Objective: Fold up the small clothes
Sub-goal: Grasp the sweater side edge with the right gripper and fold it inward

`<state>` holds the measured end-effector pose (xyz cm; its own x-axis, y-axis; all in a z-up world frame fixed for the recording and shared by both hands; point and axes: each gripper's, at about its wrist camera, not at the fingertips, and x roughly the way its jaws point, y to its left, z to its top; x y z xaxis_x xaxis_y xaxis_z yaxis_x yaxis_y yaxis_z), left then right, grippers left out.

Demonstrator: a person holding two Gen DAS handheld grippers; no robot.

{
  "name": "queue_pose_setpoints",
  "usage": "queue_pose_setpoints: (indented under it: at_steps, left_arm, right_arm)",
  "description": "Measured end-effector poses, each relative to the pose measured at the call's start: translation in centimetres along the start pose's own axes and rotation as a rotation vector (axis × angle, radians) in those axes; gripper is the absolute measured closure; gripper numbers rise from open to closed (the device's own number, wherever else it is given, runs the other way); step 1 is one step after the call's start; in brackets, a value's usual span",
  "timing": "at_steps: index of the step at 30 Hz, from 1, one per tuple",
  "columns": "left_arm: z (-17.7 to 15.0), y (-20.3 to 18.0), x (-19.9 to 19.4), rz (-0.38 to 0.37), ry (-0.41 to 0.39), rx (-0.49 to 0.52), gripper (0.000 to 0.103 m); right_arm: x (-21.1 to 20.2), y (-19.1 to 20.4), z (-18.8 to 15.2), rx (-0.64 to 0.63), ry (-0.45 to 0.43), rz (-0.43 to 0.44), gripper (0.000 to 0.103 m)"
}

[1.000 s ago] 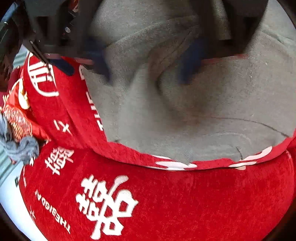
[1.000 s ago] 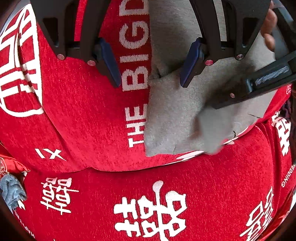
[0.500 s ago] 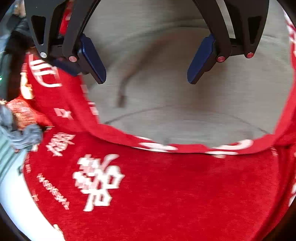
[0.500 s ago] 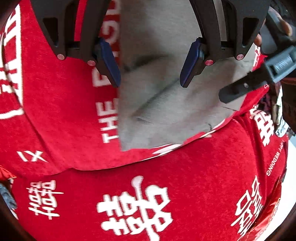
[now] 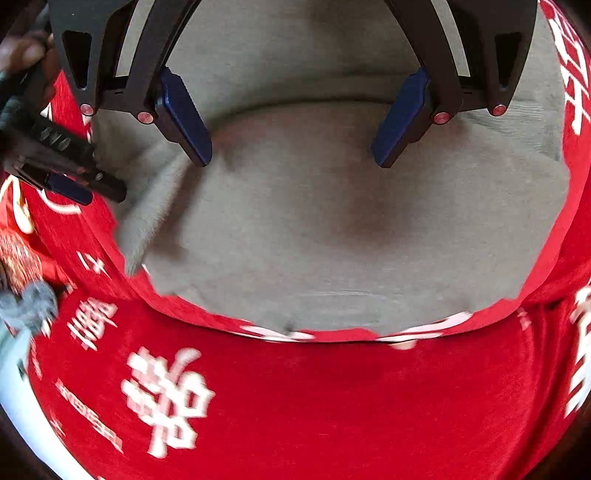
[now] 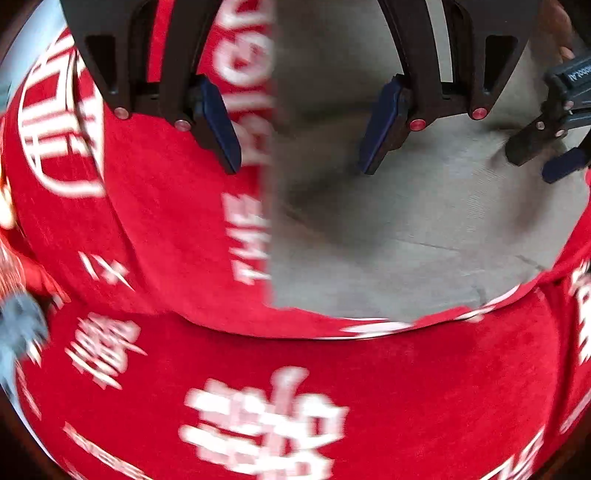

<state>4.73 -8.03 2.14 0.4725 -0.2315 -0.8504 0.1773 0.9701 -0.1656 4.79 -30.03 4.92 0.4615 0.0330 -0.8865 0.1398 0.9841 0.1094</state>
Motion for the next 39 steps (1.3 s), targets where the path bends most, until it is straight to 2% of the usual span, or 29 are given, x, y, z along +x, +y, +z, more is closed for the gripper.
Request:
queue_pose_setpoints:
  at_steps: [2, 4, 5, 9, 11, 14, 17, 20, 25, 27, 29, 30, 31, 33, 35, 36, 39]
  left_arm:
    - [-0.2, -1.1, 0.2, 0.0, 0.005, 0.031, 0.013]
    - [-0.3, -2.2, 0.4, 0.009, 0.005, 0.057, 0.013]
    - [-0.4, -2.6, 0.4, 0.018, 0.001, 0.07, 0.013]
    - [-0.8, -3.7, 0.5, 0.033, 0.005, 0.115, 0.013]
    - [-0.7, -3.7, 0.7, 0.038, 0.009, 0.11, 0.013]
    - [-0.7, -3.6, 0.6, 0.036, 0.01, 0.109, 0.013]
    - [-0.7, -3.5, 0.6, 0.031, 0.01, 0.109, 0.013]
    - [-0.6, -3.5, 0.6, 0.02, 0.012, 0.1, 0.013]
    - [-0.4, -3.6, -0.5, -0.07, 0.007, 0.064, 0.013]
    - [-0.3, -3.6, -0.5, -0.072, 0.008, 0.053, 0.013]
    - [-0.1, -3.6, -0.1, -0.06, 0.02, 0.047, 0.013]
    - [0.0, -3.7, 0.3, -0.053, 0.032, 0.044, 0.013]
    - [0.0, -3.8, 0.5, -0.047, 0.036, 0.045, 0.013]
    - [0.1, -4.0, 0.4, -0.042, 0.032, 0.051, 0.013]
    - [0.3, -3.8, -0.1, -0.067, 0.019, 0.047, 0.013]
    - [0.5, -3.6, -0.4, -0.067, 0.004, 0.04, 0.013]
    - [1.1, -2.4, 0.0, -0.054, 0.008, 0.002, 0.013]
  right_arm:
    - [-0.7, -2.7, -0.1, 0.108, 0.0, 0.117, 0.033]
    - [-0.9, -4.0, -0.1, 0.158, -0.009, 0.168, 0.033]
    - [-0.9, -4.4, 0.1, 0.188, -0.013, 0.221, 0.033]
    - [0.1, -3.8, 1.1, 0.242, 0.007, 0.365, 0.033]
    - [1.2, -2.7, 1.3, 0.245, 0.05, 0.389, 0.033]
    - [1.3, -2.4, 1.3, 0.247, 0.051, 0.398, 0.033]
    - [0.7, -3.9, 1.0, 0.326, 0.034, 0.502, 0.033]
    - [0.7, -4.3, 1.0, 0.321, 0.041, 0.497, 0.033]
    - [1.2, -4.2, 1.2, 0.331, 0.059, 0.559, 0.033]
    - [1.6, -3.7, 1.2, 0.33, 0.072, 0.594, 0.033]
    - [2.7, -3.0, 1.4, 0.324, 0.106, 0.589, 0.034]
    - [3.5, -2.6, 1.5, 0.322, 0.136, 0.575, 0.045]
    - [4.2, -2.4, 1.6, 0.32, 0.158, 0.555, 0.07]
    - [4.7, -2.0, 1.9, 0.304, 0.167, 0.528, 0.089]
    - [3.5, -1.6, 2.3, 0.255, 0.102, 0.518, 0.092]
    - [2.2, -1.3, 2.6, 0.21, 0.042, 0.497, 0.093]
    - [-0.3, -0.3, 2.7, 0.072, -0.113, 0.356, 0.093]
